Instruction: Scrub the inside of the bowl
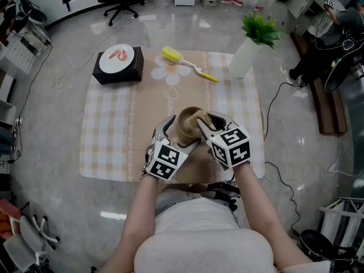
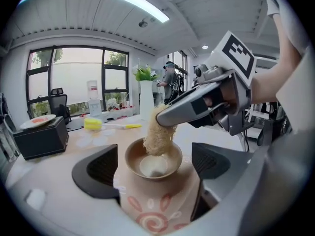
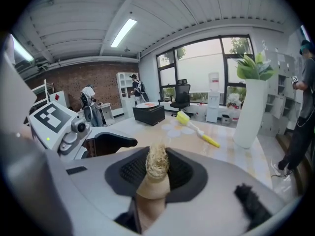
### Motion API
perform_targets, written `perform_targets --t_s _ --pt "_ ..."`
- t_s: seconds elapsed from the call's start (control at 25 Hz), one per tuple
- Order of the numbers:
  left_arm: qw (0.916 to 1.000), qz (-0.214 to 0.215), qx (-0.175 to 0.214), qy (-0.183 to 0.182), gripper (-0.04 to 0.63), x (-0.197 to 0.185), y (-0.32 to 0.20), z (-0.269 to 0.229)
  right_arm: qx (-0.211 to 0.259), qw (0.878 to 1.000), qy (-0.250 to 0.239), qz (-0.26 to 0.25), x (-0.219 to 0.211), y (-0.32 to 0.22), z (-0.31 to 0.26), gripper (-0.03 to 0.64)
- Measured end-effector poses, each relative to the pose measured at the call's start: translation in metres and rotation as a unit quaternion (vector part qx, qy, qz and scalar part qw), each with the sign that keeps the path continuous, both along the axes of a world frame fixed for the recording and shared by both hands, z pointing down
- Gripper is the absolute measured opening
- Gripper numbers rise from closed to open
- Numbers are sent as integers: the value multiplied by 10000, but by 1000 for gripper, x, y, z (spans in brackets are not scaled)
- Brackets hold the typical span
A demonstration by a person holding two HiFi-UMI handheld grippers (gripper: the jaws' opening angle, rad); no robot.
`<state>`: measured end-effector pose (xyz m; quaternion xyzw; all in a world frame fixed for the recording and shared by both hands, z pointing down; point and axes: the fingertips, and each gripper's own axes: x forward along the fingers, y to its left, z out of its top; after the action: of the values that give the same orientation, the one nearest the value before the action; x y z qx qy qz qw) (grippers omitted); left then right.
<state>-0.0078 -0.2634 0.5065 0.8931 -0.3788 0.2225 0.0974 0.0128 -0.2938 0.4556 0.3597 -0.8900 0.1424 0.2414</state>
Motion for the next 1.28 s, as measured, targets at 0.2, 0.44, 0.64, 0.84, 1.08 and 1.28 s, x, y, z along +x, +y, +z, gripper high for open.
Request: perform_targets --t_s 0.2,0.44,0.64,0.84,1.08,1.28 --pt "9996 -202 196 60 397 -4 8 -22 140 9999 -54 6 -6 8 -11 98" --pt "9959 -525 740 71 197 -13 9 -55 385 9991 -159 91 -7 13 -32 98" --pt "9877 -850 1299 166 2 -21 2 -91 620 9973 -333 204 -4 18 -54 98" --pt "9834 -998 1502 203 2 -23 1 -109 807 9957 -405 221 -3 26 -67 98" --pt "9788 -1060 1733 269 2 -20 -1 -128 1263 9903 -535 200 -2 29 -92 98" --pt "9755 -1101 1881 316 2 -19 -6 -142 1425 9884 -503 145 -2 27 -102 98"
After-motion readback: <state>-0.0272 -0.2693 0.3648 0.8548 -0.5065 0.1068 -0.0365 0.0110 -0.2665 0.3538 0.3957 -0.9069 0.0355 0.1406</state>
